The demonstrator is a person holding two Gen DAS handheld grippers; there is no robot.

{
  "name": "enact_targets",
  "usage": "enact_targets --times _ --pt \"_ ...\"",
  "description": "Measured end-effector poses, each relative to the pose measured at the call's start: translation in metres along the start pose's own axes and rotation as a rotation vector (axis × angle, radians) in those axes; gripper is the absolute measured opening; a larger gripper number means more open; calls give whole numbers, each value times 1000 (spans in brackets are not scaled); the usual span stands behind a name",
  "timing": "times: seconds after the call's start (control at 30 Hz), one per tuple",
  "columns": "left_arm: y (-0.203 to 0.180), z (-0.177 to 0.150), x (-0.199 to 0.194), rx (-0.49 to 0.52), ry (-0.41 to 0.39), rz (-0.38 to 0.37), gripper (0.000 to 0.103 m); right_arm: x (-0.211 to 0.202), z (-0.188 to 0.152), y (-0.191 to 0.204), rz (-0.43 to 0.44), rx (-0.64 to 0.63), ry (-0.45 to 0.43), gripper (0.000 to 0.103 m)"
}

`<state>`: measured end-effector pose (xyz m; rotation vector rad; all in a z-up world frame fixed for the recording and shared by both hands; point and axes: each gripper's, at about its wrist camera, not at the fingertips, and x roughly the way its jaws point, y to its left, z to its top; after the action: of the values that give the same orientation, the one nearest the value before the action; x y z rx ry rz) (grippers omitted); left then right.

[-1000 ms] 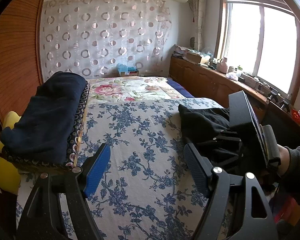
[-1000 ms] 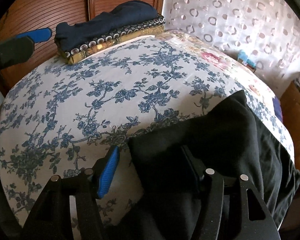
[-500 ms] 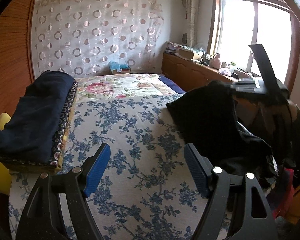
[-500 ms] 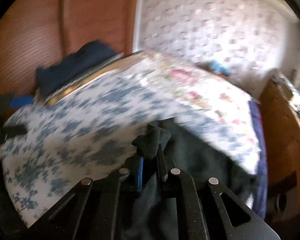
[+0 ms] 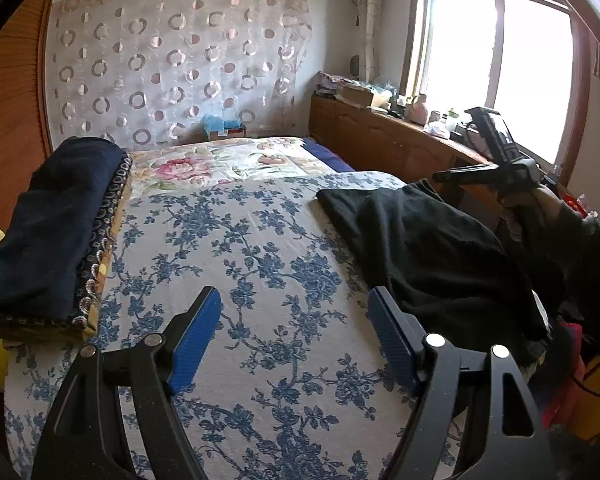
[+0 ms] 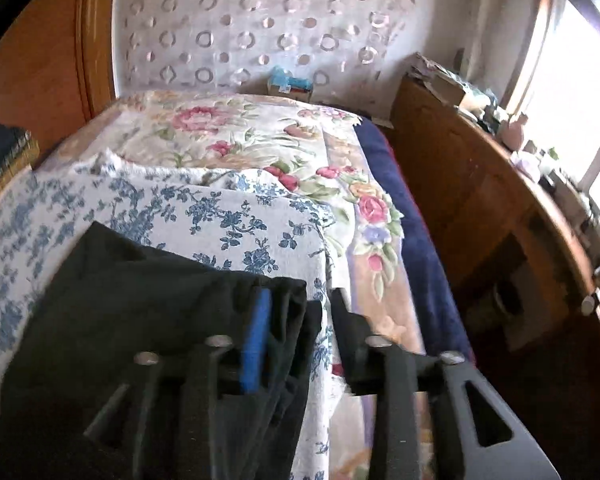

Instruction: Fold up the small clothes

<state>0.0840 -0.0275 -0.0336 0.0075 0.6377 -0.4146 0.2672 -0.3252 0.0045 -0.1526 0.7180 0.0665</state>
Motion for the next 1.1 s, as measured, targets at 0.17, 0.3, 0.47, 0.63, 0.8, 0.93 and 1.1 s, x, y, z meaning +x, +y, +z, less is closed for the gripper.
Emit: enact_targets --times 0.17,0.3,0.47,0.63,0.8,0.93,1.1 --pt "-11 -1 5 17 14 -26 77 -19 -26 -8 81 -6 3 38" --pt "-26 -4 13 43 41 -62 77 -53 -58 -20 122 -22 -5 38" --pt "-51 -10 22 81 83 -125 77 -108 -108 -22 151 -29 -17 38" --pt "-72 -17 31 124 124 -146 77 -140 -146 -28 175 1 10 38" --pt "-84 -24 36 143 158 -183 71 -156 -158 -32 197 7 42 38" --pt "-90 -29 42 155 200 -193 59 -149 -150 -28 218 0 71 38" --pt "-96 -37 51 159 272 -231 59 -146 -144 -27 233 -7 81 28"
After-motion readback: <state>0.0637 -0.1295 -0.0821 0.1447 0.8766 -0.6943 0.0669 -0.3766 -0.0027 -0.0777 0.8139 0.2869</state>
